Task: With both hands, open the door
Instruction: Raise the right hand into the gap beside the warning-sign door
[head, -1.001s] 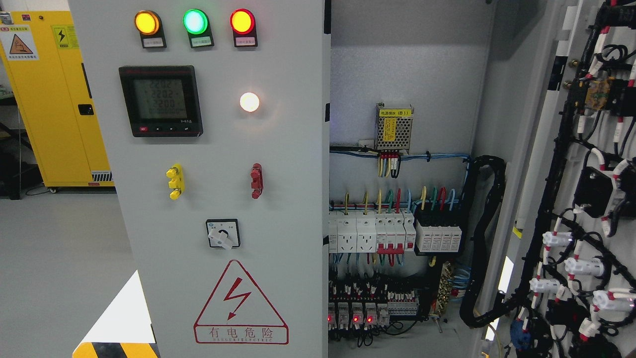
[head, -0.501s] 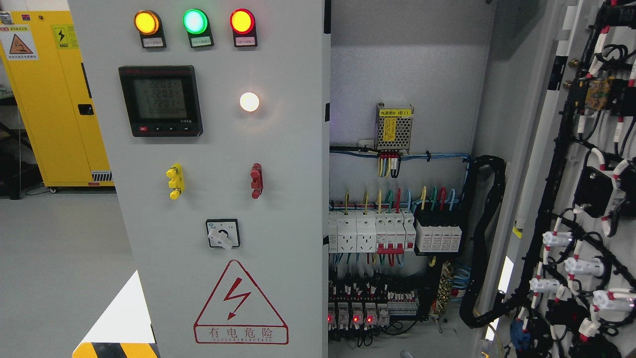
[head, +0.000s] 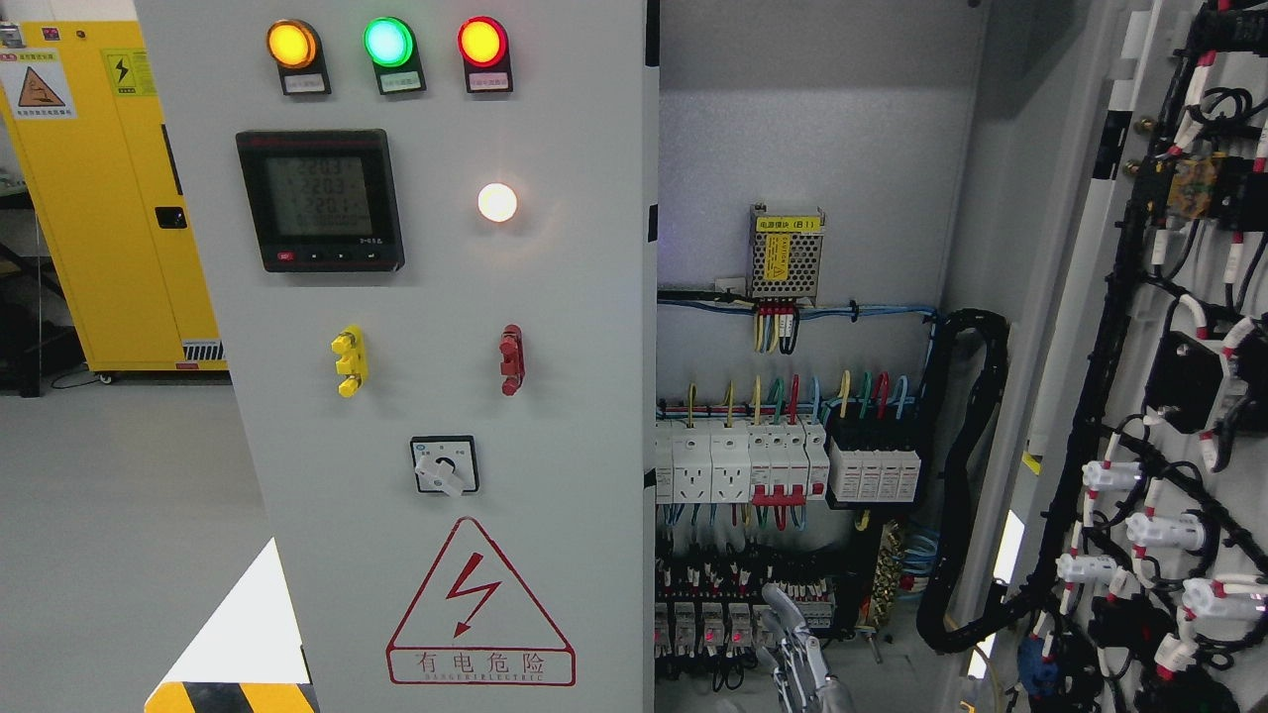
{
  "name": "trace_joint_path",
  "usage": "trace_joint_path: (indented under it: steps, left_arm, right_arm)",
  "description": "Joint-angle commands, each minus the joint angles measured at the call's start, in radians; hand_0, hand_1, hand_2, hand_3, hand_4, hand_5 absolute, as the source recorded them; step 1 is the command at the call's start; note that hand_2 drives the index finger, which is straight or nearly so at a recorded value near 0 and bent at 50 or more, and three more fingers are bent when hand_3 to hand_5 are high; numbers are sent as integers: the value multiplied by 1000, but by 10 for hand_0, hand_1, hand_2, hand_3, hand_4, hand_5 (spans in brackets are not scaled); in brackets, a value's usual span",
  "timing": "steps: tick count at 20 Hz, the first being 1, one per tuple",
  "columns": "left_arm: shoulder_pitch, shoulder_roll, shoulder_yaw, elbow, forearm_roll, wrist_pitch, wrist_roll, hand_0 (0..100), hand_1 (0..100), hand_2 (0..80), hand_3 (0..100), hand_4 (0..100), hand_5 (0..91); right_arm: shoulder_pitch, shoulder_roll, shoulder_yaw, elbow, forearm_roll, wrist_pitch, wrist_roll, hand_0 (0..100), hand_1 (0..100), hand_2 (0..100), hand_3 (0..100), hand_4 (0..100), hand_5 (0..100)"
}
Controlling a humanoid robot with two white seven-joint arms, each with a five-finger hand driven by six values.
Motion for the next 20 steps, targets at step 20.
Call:
trace_joint_path:
  steps: [20]
  left_arm:
    - [-3,-33,1,-8,2,-10,-1,120,556,0,0,0,0]
  right_arm:
    - [-500,39,-39,327,-2,120,0,0,500,40,0,0,0]
